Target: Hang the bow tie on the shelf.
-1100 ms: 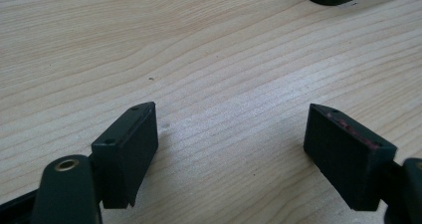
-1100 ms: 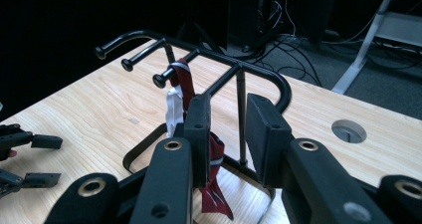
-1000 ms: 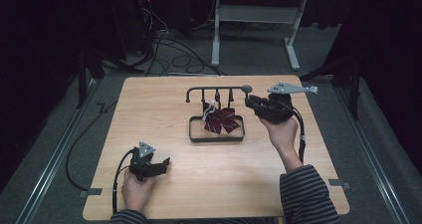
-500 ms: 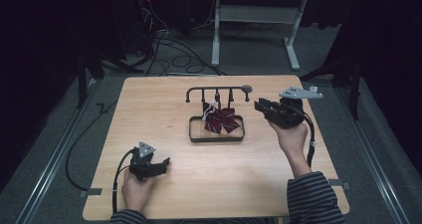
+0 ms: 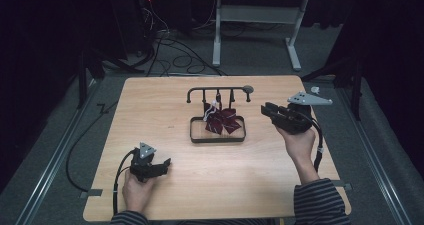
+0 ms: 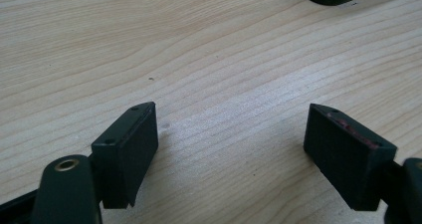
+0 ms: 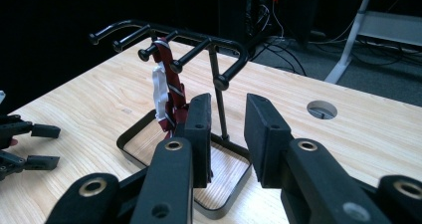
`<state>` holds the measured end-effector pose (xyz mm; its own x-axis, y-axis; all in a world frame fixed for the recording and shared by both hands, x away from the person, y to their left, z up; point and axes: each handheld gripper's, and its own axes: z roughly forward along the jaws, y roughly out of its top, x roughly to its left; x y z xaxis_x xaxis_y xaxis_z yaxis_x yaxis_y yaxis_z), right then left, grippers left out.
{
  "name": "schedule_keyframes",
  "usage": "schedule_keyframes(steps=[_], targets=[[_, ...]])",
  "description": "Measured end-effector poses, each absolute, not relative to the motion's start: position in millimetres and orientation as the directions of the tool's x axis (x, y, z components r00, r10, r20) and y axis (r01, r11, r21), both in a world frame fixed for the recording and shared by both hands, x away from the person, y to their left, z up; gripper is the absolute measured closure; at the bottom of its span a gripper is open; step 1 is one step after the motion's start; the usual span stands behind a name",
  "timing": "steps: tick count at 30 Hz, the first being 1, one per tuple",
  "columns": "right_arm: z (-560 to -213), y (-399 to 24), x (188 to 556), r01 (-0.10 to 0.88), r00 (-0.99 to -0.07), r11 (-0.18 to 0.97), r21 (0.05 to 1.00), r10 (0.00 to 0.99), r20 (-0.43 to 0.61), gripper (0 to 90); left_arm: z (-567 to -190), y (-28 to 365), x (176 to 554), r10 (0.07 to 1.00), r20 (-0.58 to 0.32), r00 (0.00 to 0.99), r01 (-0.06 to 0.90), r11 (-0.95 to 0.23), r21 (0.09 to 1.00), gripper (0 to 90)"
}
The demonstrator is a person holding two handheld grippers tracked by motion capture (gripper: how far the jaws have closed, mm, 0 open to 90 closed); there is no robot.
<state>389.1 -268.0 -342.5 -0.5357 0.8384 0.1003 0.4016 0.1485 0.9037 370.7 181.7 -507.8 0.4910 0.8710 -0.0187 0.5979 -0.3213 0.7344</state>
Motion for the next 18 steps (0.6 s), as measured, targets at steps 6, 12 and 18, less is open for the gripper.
schedule_keyframes(steps=[6, 12, 18], targets=[[-343.7, -272.7, 383.8, 0.4, -0.531, 0.141, 0.906, 0.841, 0.104, 74.4, -507.9, 181.6, 370.7, 0.871, -0.02, 0.49, 0.598, -0.319, 0.735, 21.9], [-343.8, -277.2, 379.0, 0.395, -0.53, 0.14, 0.908, 0.842, 0.101, 74.4, -507.8, 181.6, 370.7, 0.871, -0.02, 0.49, 0.598, -0.319, 0.735, 21.9], [-345.6, -282.3, 372.4, 0.392, -0.52, 0.13, 0.911, 0.848, 0.103, 74.0, -507.8, 181.7, 370.7, 0.871, -0.019, 0.491, 0.598, -0.321, 0.734, 22.0]])
